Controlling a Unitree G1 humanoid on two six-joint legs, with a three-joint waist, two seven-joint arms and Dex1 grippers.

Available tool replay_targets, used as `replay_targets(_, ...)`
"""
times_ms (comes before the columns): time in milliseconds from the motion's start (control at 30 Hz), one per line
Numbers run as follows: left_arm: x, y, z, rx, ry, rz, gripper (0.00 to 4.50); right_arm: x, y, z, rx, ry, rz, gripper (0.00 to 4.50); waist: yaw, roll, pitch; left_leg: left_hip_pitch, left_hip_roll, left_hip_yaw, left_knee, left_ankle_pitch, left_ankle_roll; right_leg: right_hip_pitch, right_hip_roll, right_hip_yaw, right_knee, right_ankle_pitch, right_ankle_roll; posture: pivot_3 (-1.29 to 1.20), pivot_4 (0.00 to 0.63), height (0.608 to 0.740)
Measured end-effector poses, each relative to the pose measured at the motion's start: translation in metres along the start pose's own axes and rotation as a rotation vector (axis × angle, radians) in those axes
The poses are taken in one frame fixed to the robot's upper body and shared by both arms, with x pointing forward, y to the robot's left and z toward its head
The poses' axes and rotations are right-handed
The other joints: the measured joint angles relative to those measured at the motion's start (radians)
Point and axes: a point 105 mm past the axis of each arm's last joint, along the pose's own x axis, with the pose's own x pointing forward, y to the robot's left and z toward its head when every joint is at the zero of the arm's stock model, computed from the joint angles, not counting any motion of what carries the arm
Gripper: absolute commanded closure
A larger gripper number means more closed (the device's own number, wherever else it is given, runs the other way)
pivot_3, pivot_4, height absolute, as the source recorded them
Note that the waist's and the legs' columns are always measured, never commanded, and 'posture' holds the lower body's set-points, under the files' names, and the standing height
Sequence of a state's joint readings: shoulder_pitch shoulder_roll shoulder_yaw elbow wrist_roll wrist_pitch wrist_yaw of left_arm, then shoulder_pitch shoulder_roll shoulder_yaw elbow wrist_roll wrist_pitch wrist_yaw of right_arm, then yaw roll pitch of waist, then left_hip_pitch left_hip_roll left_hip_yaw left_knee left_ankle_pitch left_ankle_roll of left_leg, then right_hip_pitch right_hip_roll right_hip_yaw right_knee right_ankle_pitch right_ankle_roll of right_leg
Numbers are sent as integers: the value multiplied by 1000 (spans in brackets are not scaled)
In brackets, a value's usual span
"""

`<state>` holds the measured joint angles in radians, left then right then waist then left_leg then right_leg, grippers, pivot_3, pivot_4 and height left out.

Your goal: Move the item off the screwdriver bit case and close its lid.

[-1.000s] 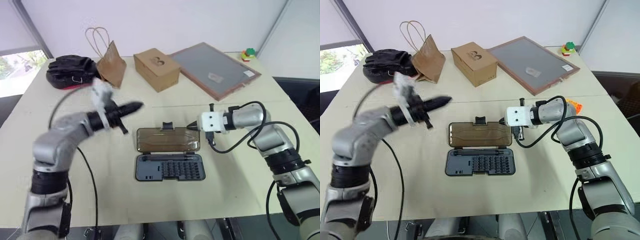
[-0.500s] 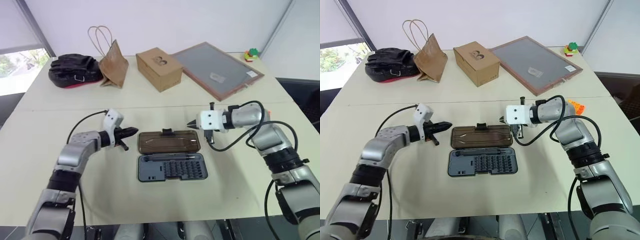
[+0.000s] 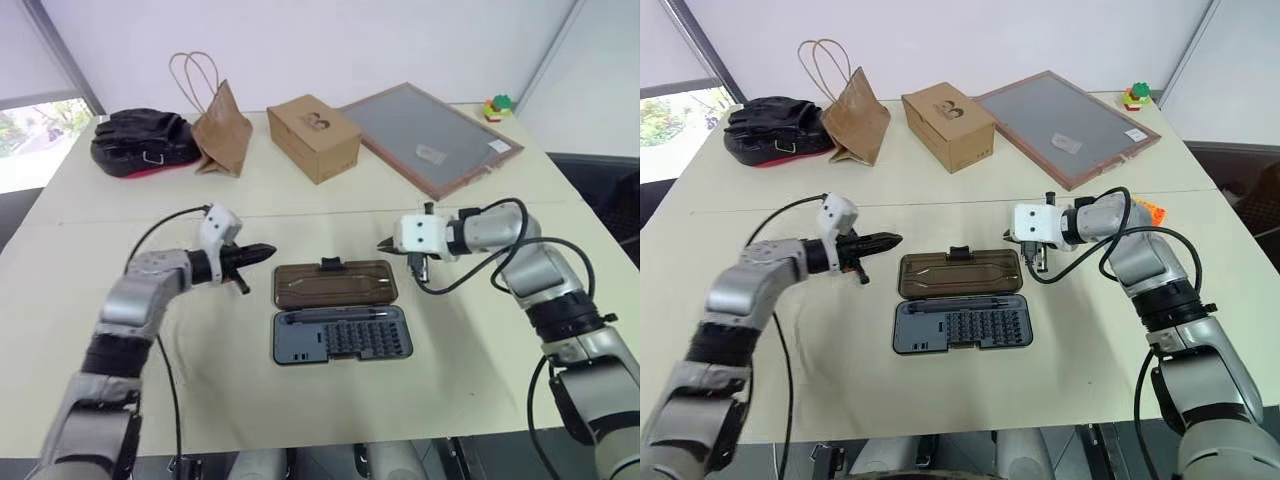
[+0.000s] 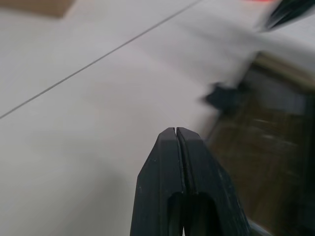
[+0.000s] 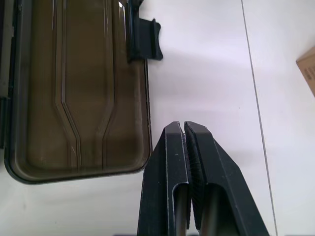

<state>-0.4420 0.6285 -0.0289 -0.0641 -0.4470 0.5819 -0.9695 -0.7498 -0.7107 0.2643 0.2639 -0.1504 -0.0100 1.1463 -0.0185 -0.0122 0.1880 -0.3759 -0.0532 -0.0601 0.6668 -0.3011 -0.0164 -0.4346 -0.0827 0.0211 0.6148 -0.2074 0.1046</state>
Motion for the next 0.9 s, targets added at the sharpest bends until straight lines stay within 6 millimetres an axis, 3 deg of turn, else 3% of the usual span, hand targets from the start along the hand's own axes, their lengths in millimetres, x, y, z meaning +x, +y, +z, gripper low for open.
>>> replay_targets(67, -6, -30, 7, 25, 13, -109, 4500, -3, -8, 1, 13, -2, -18, 4434, 0, 0, 0, 0, 0, 0, 0, 0, 0, 0, 0, 0, 0, 0, 0, 0, 150, 740)
replay_targets(167, -14, -63, 1, 6, 67, -209, 4500, -5, -14, -3, 30, 2, -31, 4434, 0, 0, 0, 1, 0, 0, 0, 0, 1, 0, 0, 0, 0, 0, 0, 0, 150, 740)
replay_targets(267, -19, -81, -5, 5, 114, -260, 4500, -3, -15, -12, 64, 14, -33, 4434, 3, 0, 0, 1, 0, 0, 0, 0, 1, 1, 0, 0, 0, 0, 0, 0, 150, 740)
replay_targets(467, -16, -92, -28, 64, 227, -293, 4500, 7, -15, -12, 93, 0, -15, 4434, -1, 0, 0, 1, 0, 0, -1, 0, 1, 1, 1, 0, 1, 0, 0, 0, 150, 740)
replay_targets(633, -14, -90, -51, 137, 328, -298, 4500, 23, -5, -12, 115, 1, 58, 4434, -1, 0, 0, 1, 0, 0, -1, 0, 1, 1, 1, 0, 1, 0, 0, 0, 150, 740)
replay_targets(900, -7, -89, -54, 182, 321, -295, 4500, 32, 9, -14, 119, 27, 168, 4434, 2, 1, 0, 2, 0, 0, 0, -1, 1, 2, 1, 0, 0, 0, 0, 0, 150, 740)
